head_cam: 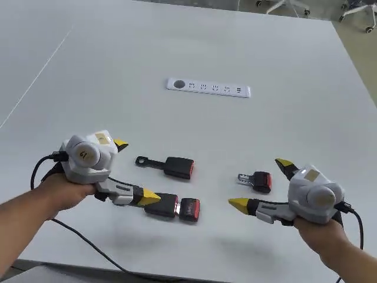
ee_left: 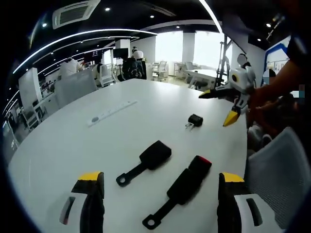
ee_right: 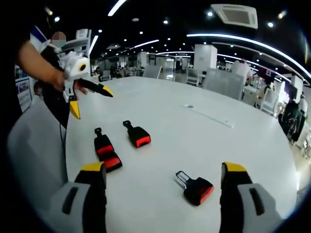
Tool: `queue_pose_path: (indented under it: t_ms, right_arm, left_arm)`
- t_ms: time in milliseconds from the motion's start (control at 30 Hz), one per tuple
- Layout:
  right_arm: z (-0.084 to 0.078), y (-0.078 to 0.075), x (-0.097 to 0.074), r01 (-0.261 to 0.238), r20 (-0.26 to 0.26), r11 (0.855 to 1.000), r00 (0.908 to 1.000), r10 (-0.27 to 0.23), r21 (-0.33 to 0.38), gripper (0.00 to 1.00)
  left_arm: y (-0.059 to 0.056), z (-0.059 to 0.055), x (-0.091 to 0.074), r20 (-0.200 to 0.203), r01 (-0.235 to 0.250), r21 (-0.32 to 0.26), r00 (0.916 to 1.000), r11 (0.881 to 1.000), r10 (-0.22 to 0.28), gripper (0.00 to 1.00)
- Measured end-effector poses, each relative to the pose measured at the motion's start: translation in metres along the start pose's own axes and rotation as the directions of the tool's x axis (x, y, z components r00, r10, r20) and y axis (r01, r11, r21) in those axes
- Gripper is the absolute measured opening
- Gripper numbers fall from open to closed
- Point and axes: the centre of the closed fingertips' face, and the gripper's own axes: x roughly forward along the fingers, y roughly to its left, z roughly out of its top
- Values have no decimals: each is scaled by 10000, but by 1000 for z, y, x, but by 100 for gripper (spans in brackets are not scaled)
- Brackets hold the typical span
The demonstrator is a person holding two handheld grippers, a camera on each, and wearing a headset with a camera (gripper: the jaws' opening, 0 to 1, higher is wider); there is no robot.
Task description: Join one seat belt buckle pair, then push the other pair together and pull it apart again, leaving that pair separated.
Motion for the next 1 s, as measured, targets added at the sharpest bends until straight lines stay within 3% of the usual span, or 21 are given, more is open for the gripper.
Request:
queue_pose_path:
  t_ms: [167,433,733,1000]
  right_arm:
    - [-1,22,-14,-122,17,9999,9999,123,-102,100]
    - [-10,48,-28,-257,-82,9994,9996,256,-221,100]
    - [-19,59,-36,-121,-158,9999,9998,120,-7,100]
    - [-27,66,-50,-60,-293,10000,9996,61,44,100]
  left_arm:
    - [-3,-8,-24,443,-232,-243,9987,9994,243,100]
    - [3,-21,-53,804,-752,-723,9935,9945,810,100]
    - [5,-34,-63,908,-877,-1088,9911,9902,977,100]
    - [-4,-46,-69,851,-686,-1120,9933,9913,783,100]
